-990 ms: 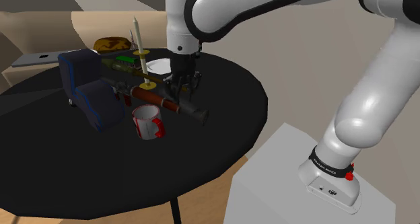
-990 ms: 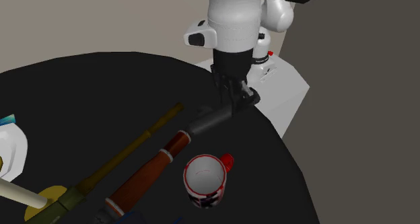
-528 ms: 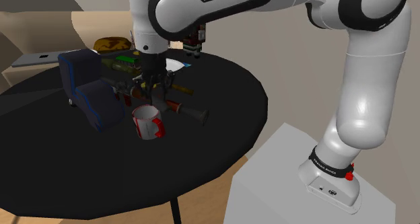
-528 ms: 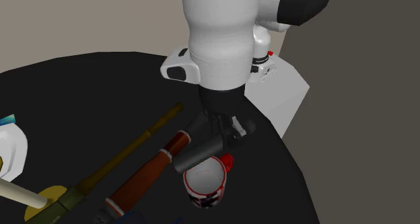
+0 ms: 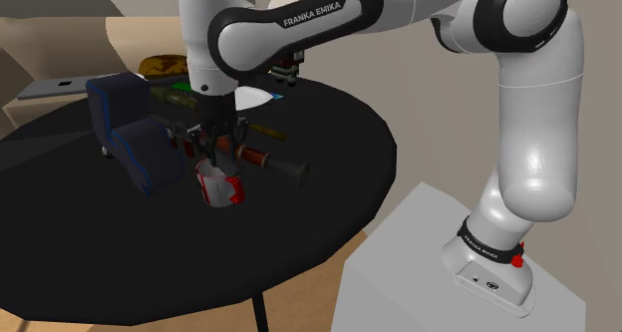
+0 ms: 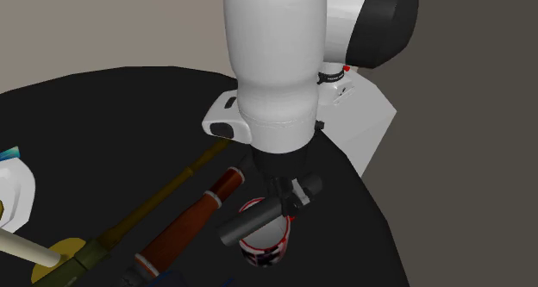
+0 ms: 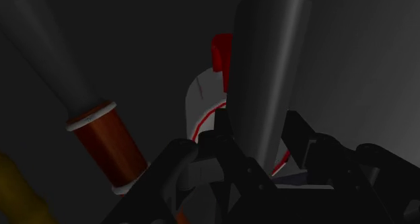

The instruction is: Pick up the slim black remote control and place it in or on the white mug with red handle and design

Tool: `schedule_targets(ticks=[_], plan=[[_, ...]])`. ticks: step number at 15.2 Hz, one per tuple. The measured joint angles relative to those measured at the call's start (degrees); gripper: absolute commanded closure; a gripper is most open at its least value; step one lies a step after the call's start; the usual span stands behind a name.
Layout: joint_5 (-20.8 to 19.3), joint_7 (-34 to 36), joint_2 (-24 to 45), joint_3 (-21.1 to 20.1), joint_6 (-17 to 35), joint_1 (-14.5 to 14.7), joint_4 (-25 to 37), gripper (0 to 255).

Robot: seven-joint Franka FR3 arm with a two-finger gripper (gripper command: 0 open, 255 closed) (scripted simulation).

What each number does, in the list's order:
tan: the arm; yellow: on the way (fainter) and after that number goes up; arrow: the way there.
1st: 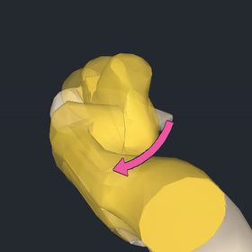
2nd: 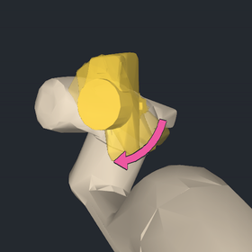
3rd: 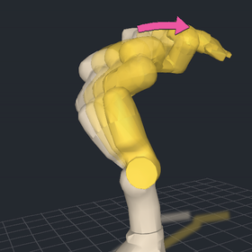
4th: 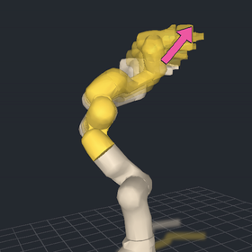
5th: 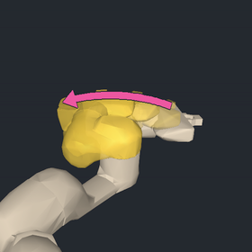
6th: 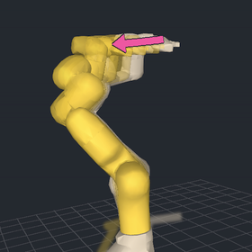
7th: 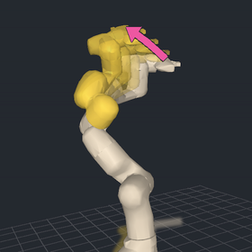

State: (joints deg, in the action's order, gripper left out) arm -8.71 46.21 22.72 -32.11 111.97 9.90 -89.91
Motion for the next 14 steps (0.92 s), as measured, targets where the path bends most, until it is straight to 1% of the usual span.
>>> schedule_targets(ticks=[5,11,12,14], plan=[[-0.6,0.3,1.0,0.3,3.3,0.1,-2.4,255],[-0.7,0.3,1.0,0.3,3.8,0.1,-2.8,255],[-0.7,0.3,1.0,0.3,3.8,0.0,-2.8,0],[-0.7,0.3,1.0,0.3,3.8,0.0,-2.9,0]])
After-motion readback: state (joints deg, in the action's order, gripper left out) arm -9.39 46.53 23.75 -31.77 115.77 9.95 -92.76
